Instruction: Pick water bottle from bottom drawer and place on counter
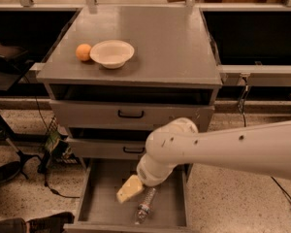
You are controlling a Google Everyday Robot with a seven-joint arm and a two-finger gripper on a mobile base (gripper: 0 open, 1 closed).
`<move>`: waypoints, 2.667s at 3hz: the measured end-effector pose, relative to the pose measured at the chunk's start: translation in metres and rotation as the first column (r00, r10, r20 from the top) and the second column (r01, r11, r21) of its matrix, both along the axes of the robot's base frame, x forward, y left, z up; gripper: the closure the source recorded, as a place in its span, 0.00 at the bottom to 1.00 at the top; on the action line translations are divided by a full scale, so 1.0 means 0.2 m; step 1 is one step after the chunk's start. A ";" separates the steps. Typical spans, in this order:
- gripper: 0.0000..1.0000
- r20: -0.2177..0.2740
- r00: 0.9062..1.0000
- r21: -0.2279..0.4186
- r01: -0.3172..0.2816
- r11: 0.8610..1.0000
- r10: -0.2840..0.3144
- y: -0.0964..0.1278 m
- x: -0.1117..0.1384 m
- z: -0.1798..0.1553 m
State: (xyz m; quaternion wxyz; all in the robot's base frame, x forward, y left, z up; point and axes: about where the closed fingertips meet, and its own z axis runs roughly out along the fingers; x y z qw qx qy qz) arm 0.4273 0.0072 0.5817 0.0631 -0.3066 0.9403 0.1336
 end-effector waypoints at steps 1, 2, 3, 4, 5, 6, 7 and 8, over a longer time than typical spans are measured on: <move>0.00 -0.032 0.999 -0.027 -0.030 0.999 0.029 0.08 -0.16 -0.37; 0.00 -0.025 0.998 -0.020 -0.064 0.998 0.063 0.18 -0.17 -0.63; 0.00 0.004 1.000 0.046 -0.017 0.999 0.017 0.29 -0.11 -0.65; 0.00 0.003 1.000 0.046 -0.015 0.999 0.015 0.29 -0.11 -0.65; 0.00 -0.025 0.995 0.065 0.101 0.993 -0.100 0.23 -0.04 -0.69; 0.00 -0.057 0.974 0.071 0.224 0.972 -0.220 0.18 0.08 -0.77; 0.00 -0.097 0.935 0.075 0.349 0.934 -0.342 0.14 0.24 -0.90; 0.00 -0.148 0.886 0.044 0.450 0.892 -0.439 0.14 0.38 -1.05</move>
Offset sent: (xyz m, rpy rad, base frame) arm -0.0233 0.1178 -0.2161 0.1167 0.1098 -0.6370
